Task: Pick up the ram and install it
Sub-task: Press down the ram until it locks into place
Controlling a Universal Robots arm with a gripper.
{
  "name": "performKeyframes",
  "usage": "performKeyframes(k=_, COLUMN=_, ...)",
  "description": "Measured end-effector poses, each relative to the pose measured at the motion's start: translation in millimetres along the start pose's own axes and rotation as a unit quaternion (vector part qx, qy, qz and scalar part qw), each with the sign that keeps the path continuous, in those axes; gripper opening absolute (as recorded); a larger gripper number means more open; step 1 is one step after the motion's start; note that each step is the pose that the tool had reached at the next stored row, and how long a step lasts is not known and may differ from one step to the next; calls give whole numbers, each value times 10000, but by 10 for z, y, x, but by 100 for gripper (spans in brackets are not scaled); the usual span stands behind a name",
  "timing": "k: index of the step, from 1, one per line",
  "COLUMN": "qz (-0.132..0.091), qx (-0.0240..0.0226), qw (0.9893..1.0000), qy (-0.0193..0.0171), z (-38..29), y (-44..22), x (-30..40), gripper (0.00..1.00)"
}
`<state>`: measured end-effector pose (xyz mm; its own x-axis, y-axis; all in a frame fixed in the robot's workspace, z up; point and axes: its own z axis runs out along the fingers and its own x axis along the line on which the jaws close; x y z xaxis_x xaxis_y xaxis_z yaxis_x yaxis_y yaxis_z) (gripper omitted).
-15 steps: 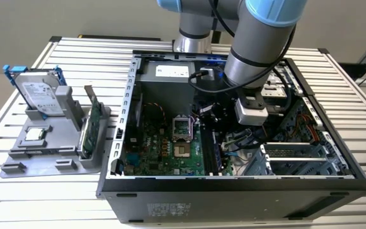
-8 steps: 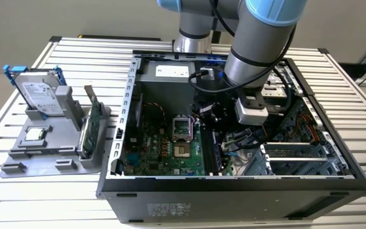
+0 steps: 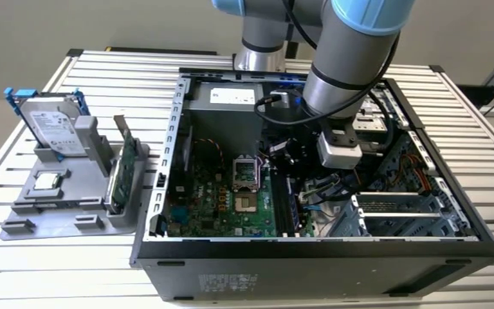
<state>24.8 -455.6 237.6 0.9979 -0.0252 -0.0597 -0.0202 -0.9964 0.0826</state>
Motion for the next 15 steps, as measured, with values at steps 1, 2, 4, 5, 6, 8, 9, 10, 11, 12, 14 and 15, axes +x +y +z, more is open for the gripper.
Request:
performKeyframes(k=1, qz=-92, qx=-6, qw=10000, qy=7, z=0, y=0, x=0, gripper=0)
performKeyframes(k=2, qz=-182, qx=-11, qw=9998, qy=15, z=1, y=0, x=0, gripper=0)
performKeyframes(k=4, qz=-365, qx=-21, qw=9993, qy=31, z=2, y=0, x=0, gripper=0)
performKeyframes(k=5, qz=-458, qx=-27, qw=9989, qy=38, z=2, y=0, x=0, gripper=0)
performKeyframes(k=6, qz=-542, qx=-31, qw=9985, qy=45, z=3, y=0, x=0, gripper=0)
performKeyframes(k=8, qz=-722, qx=-43, qw=9974, qy=60, z=3, y=0, x=0, gripper=0)
performKeyframes(k=9, qz=-815, qx=-48, qw=9966, qy=68, z=4, y=0, x=1, gripper=0)
performKeyframes(k=10, qz=-907, qx=-54, qw=9958, qy=76, z=4, y=0, x=1, gripper=0)
performKeyframes(k=11, qz=-996, qx=-59, qw=9950, qy=83, z=5, y=-1, x=1, gripper=0)
performKeyframes(k=12, qz=-1085, qx=-64, qw=9940, qy=90, z=6, y=-1, x=1, gripper=0)
performKeyframes(k=14, qz=-1267, qx=-75, qw=9919, qy=105, z=7, y=-1, x=0, gripper=0)
performKeyframes(k=15, qz=-1356, qx=-80, qw=9907, qy=113, z=7, y=-1, x=1, gripper=0)
